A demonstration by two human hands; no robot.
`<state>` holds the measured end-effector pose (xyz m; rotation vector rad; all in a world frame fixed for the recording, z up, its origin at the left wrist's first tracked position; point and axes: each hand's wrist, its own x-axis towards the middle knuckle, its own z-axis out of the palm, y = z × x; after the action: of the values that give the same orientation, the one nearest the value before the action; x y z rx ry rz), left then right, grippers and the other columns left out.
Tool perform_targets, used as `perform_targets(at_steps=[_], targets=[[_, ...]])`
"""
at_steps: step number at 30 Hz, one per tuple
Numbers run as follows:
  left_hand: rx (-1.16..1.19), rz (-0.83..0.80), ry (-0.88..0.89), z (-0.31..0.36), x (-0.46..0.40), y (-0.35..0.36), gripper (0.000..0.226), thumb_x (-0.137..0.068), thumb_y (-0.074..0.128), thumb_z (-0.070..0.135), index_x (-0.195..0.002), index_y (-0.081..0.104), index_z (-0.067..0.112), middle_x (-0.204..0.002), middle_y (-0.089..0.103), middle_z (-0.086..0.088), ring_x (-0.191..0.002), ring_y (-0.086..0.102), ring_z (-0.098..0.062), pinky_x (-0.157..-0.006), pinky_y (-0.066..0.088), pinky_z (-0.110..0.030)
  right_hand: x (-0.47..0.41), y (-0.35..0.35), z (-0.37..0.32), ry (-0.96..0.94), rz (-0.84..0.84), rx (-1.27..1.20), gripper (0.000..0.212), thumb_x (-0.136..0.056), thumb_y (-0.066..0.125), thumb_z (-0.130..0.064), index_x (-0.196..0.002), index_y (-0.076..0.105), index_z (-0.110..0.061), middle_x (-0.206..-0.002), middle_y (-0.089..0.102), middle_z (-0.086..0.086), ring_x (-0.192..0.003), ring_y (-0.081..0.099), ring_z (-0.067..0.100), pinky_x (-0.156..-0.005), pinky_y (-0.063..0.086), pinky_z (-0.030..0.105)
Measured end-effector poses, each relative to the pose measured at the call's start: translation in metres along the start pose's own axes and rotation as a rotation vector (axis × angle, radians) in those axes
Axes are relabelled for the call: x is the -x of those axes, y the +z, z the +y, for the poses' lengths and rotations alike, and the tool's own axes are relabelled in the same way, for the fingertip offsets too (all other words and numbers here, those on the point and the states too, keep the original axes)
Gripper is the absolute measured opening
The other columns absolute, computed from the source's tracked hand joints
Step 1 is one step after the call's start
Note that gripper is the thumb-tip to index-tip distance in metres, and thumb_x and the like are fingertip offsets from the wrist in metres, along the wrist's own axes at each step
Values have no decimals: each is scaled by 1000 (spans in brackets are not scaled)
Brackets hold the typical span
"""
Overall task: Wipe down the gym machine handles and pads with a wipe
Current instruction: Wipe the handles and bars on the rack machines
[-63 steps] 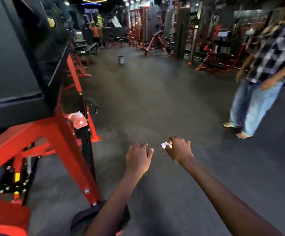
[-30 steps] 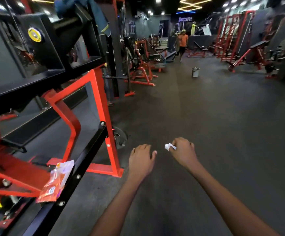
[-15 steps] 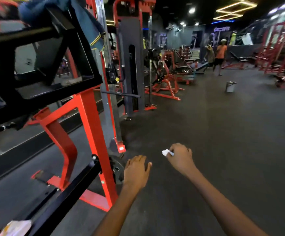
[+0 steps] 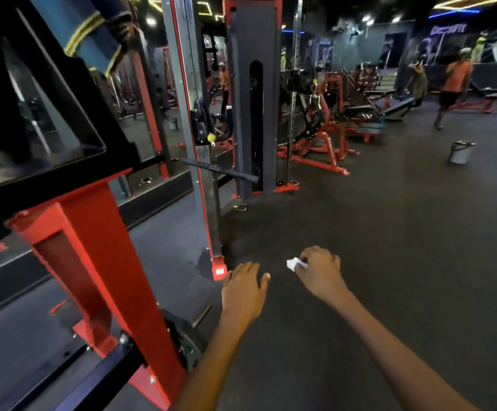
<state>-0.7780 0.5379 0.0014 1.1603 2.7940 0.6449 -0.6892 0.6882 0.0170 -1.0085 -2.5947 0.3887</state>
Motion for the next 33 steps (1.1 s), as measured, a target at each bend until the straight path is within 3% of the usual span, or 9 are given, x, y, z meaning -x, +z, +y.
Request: perform_targets(at_steps=[9, 14, 23, 33], targets=[[-7, 21, -87, -17, -177, 16, 45, -102, 38, 43, -142, 44, 24, -148, 43, 5, -138, 35, -15, -112, 27, -30, -189, 38, -2, -76, -33, -38, 12, -88, 55, -27, -86, 62, -18, -103, 60, -2, -105, 53, 18, -100, 29, 38], [-105, 50, -164, -56, -272, 29, 41, -100, 40, 44, -134, 53, 24, -138, 54, 3, -128, 47, -19, -108, 33, -33, -292, 87, -21, -162, -72, -82, 16, -88, 55, -27, -92, 65, -15, -105, 60, 0, -104, 54, 20, -98, 32, 38], [-171, 87, -263, -106, -440, 32, 43, -102, 36, 42, -137, 48, 21, -142, 50, 1, -130, 45, -18, -110, 26, -29, -479, 144, -61, -311, -104, -161, 10, -87, 58, -26, -87, 62, -17, -99, 59, -2, -100, 54, 20, -94, 34, 38], [-144, 107, -301, -179, -585, 24, 48, -102, 36, 42, -142, 45, 18, -147, 45, -2, -136, 39, -19, -116, 25, -35, -610, 203, -124, -399, -151, -126, 20, -88, 56, -27, -97, 66, -12, -110, 62, 5, -107, 55, 25, -89, 38, 34]])
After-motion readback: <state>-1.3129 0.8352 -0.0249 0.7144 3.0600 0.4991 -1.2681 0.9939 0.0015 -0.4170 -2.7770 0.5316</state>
